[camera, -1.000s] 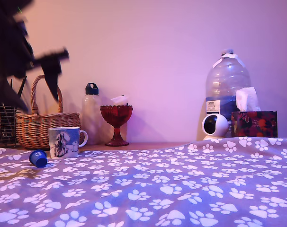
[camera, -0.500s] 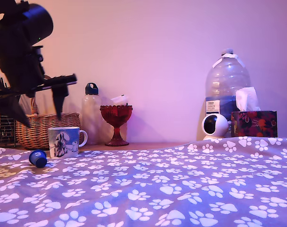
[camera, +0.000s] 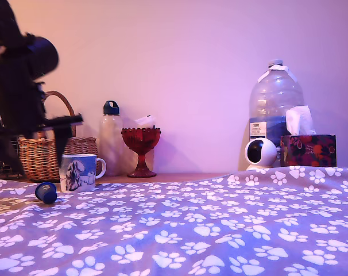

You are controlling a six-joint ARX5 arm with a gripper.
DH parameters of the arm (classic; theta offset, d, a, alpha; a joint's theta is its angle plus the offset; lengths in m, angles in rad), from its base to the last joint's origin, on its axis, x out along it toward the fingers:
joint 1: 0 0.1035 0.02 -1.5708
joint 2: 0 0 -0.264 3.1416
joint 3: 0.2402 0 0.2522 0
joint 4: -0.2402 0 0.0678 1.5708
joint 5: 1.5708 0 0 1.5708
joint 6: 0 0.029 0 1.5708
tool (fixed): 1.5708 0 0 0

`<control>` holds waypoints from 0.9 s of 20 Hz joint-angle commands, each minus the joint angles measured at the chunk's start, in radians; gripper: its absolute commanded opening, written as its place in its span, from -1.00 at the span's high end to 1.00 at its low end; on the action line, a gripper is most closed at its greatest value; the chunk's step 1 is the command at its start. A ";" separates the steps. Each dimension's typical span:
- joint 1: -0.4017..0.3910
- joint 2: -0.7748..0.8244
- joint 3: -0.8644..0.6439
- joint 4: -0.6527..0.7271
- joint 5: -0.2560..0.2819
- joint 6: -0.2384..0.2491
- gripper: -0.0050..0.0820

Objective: Pick the coffee capsule and then drop it inside the coffee cup in front of you

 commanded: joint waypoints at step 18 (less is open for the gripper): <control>0.002 0.192 0.064 -0.006 0.016 -0.055 -0.33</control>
